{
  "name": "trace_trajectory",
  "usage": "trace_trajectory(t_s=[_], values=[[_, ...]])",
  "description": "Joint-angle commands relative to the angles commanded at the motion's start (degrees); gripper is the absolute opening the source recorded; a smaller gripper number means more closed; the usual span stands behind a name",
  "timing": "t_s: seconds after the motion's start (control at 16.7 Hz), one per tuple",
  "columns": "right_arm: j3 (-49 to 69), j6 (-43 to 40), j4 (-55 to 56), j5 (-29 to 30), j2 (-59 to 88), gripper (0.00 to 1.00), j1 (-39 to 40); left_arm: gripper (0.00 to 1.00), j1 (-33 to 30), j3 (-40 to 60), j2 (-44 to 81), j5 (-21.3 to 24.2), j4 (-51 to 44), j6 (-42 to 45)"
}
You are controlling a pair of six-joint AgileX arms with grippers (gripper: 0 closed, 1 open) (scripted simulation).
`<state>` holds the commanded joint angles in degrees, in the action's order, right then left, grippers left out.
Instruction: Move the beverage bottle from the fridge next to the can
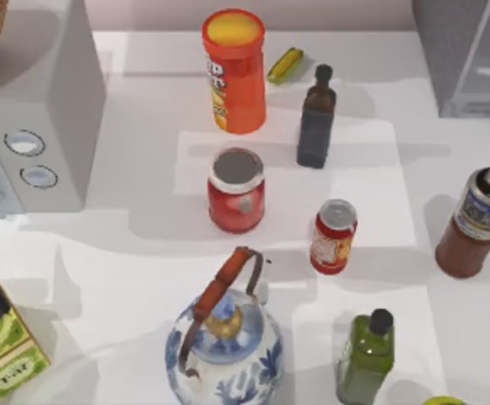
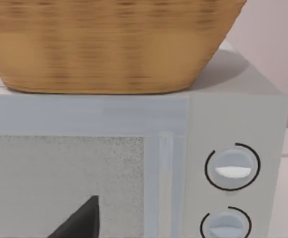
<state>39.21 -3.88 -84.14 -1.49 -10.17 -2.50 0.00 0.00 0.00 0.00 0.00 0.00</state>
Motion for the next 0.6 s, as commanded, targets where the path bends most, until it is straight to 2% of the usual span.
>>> trace_trajectory(t_s=[0.3, 0.6], values=[[5.7, -15.3, 0.4, -6.9, 15.4, 1.0, -14.5, 1.0, 0.0, 0.0, 0.0, 0.0, 0.0, 0.0], [13.6, -39.2, 0.4, -17.9, 39.8, 1.0, -36.1, 1.0, 0.0, 0.0, 0.0, 0.0, 0.0, 0.0]])
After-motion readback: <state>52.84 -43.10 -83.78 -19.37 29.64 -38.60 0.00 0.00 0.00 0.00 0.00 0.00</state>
